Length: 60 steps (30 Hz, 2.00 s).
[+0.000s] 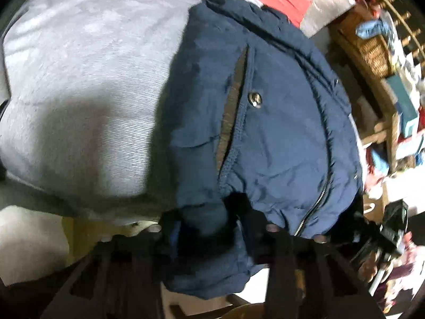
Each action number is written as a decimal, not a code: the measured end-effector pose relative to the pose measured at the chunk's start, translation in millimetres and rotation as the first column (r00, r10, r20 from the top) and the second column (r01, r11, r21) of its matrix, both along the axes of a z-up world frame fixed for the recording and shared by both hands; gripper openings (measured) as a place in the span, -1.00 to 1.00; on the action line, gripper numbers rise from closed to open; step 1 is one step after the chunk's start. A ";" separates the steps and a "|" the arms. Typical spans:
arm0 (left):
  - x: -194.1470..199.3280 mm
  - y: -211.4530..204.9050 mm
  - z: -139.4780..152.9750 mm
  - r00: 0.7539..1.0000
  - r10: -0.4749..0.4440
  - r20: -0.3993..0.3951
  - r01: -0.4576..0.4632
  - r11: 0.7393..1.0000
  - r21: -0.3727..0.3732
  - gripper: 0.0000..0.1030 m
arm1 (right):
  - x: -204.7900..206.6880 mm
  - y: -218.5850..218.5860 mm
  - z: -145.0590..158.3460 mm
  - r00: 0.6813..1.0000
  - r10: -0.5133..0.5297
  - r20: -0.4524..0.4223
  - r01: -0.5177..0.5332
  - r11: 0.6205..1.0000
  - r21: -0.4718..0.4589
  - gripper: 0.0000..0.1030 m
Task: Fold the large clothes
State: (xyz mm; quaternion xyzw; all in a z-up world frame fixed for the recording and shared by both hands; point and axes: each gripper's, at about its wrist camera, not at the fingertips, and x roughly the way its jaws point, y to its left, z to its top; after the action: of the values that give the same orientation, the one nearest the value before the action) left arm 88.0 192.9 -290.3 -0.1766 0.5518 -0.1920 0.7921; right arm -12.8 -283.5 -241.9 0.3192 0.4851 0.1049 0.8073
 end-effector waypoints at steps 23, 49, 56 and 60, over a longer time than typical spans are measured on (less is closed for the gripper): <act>22.4 -12.9 115.6 0.968 -0.118 0.222 0.154 0.976 -0.153 -0.60 | 61.2 15.3 128.9 0.954 0.065 0.291 -0.059 0.998 -0.030 -0.69; 268.5 -61.7 84.8 0.983 0.155 0.098 -0.119 0.947 -0.298 -0.60 | 248.2 -148.2 109.7 0.862 -0.412 0.294 0.342 0.902 0.263 0.76; 261.2 -61.1 63.2 0.967 0.249 0.059 -0.215 0.915 -0.341 -0.60 | 277.9 -110.9 88.6 0.937 -0.263 0.229 0.240 0.963 0.124 0.72; 258.5 -61.4 61.7 0.966 0.254 0.055 -0.220 0.911 -0.348 -0.60 | 310.0 -85.4 57.3 0.975 -0.196 0.108 0.200 0.980 -0.021 0.50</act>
State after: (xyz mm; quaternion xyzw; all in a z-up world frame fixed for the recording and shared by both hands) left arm 346.5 131.6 -228.6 -0.3662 0.4448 -0.1949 0.7938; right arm 297.1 -368.9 -184.6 0.3473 0.4091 0.0331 0.8432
